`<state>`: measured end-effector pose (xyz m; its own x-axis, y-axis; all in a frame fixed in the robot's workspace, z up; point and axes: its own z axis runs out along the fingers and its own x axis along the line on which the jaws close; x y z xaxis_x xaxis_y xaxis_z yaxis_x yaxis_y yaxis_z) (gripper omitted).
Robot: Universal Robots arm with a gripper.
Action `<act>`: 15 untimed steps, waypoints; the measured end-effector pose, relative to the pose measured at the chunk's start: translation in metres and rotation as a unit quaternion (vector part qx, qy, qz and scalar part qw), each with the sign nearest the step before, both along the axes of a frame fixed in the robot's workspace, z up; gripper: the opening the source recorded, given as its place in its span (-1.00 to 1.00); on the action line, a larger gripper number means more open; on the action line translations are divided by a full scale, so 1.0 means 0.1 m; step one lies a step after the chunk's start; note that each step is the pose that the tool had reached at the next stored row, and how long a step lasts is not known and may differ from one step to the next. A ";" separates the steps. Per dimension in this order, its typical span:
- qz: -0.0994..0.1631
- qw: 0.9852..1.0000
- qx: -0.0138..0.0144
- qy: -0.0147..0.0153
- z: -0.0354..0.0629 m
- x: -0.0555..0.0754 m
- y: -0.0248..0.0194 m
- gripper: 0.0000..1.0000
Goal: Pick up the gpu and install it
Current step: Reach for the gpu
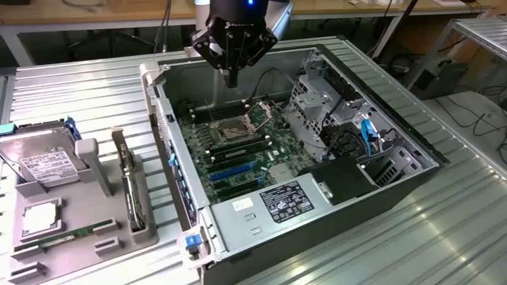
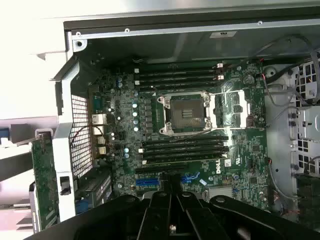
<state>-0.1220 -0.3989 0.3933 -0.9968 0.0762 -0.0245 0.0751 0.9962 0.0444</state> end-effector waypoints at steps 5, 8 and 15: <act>0.000 1.000 0.000 0.000 0.000 0.00 0.000 -0.75; 0.000 1.000 0.000 0.000 0.000 0.00 0.000 -0.75; 0.000 1.000 -0.001 0.000 0.001 -0.02 -0.012 -0.75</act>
